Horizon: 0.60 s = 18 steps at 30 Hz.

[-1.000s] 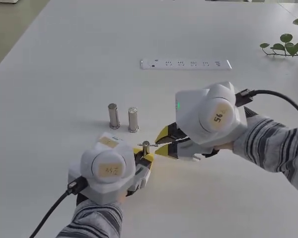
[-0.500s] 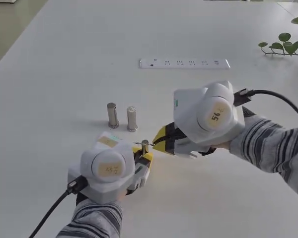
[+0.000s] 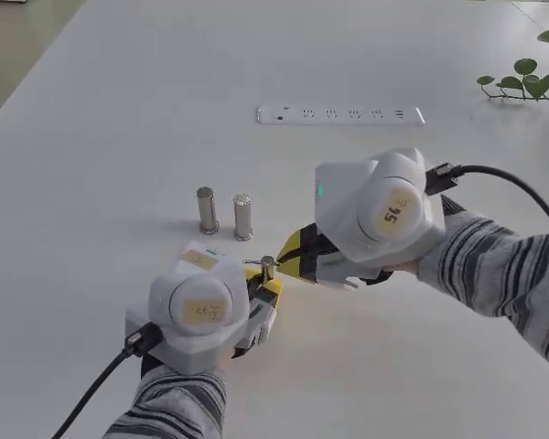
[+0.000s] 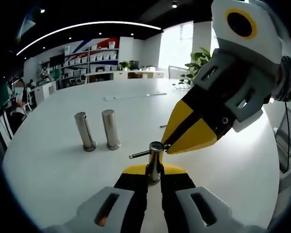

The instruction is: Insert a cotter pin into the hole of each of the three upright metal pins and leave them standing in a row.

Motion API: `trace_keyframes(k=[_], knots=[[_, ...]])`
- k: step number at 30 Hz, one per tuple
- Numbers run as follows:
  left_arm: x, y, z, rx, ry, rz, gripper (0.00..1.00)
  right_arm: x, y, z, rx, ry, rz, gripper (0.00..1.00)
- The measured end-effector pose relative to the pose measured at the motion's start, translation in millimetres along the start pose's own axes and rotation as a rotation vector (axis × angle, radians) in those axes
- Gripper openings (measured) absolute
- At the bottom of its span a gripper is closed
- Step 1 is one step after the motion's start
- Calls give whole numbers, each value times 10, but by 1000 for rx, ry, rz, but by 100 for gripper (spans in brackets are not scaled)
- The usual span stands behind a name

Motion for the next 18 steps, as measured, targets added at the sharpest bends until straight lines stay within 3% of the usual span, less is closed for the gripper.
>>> trace_keyframes(k=[8, 16, 18], knots=[[2, 1, 7, 5, 0, -1, 5, -36, 4, -26, -22, 27, 63, 6], [10, -9, 10, 4, 2, 3, 5, -110, 112, -113, -109, 110, 279, 12], [10, -16, 6, 5, 0, 10, 5, -133, 137, -136, -125, 115, 292, 12]])
Point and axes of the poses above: the centre of the closed fingertips' face, and the gripper's own axes: z roughly forward along the fingers, y roughly to its right, x roughly out of its top, the point moved 3 cm from there along -z, roughly backward along the fingers, and after that the axes turned 7 degrees about z, right-handed, at the moved point
